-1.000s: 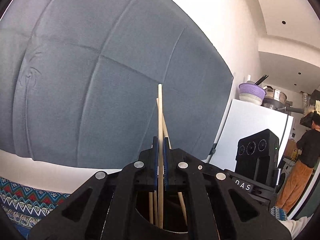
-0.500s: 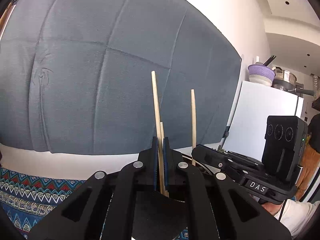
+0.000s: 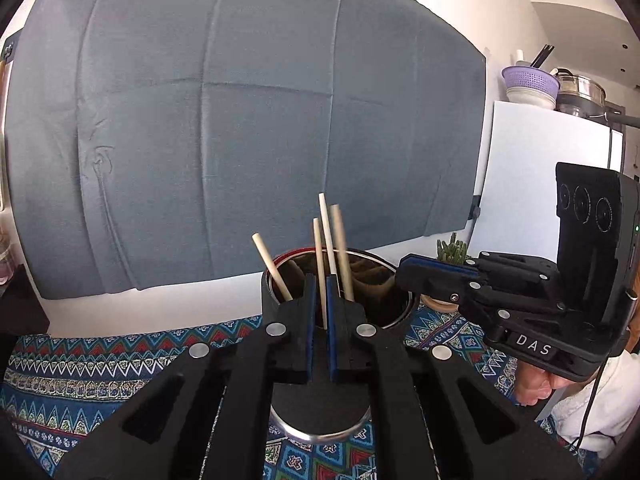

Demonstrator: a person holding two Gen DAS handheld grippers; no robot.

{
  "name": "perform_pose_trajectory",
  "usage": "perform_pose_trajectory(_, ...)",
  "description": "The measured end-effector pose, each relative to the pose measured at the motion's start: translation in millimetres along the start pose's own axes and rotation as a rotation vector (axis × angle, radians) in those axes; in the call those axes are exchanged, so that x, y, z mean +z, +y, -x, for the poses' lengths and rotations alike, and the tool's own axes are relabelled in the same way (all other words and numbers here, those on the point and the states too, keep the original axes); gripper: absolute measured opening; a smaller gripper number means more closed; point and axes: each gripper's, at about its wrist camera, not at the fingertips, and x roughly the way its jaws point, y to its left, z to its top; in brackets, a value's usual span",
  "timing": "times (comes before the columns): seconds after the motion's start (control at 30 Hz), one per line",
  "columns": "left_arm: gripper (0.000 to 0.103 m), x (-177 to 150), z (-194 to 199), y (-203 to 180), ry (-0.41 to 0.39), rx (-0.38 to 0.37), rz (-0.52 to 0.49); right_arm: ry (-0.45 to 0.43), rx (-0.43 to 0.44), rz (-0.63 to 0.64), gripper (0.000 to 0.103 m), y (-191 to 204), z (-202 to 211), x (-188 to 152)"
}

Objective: Organize utensils
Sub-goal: 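Withdraw the left gripper from the cup and lower it toward the loose sticks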

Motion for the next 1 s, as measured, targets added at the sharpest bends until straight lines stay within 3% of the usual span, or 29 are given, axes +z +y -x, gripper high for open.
perform_pose_trajectory(0.03,0.008,0,2,0,0.011,0.003,0.004,0.004,-0.014,0.014,0.011,1,3,0)
perform_pose_trajectory(0.07,0.014,-1,4,-1,0.018,0.007,0.008,0.008,-0.024,0.024,0.022,2,7,-1)
perform_pose_trajectory(0.1,0.026,-1,7,-2,0.024,0.012,0.011,0.011,-0.029,0.030,0.041,3,10,-2)
perform_pose_trajectory(0.13,0.033,-2,10,-3,0.030,0.016,0.013,0.014,-0.036,0.034,0.052,3,15,-3)
perform_pose_trajectory(0.23,0.053,-7,20,-8,0.036,0.033,-0.003,0.011,-0.043,0.053,0.057,5,29,-8)
perform_pose_trajectory(0.3,0.068,-10,26,-11,0.044,0.056,-0.017,0.026,-0.054,0.058,0.067,7,35,-11)
perform_pose_trajectory(0.47,0.091,-20,34,-18,0.082,0.094,-0.017,0.070,-0.068,0.055,0.085,8,50,-23)
perform_pose_trajectory(0.67,0.097,-35,41,-25,0.137,0.118,-0.028,0.147,-0.122,0.072,0.088,10,59,-40)
perform_pose_trajectory(0.83,0.097,-53,33,-25,0.285,0.198,0.007,0.220,-0.152,0.043,0.090,4,64,-56)
perform_pose_trajectory(1.0,0.097,-77,20,-27,0.402,0.216,0.014,0.401,-0.180,-0.085,0.090,-16,52,-79)
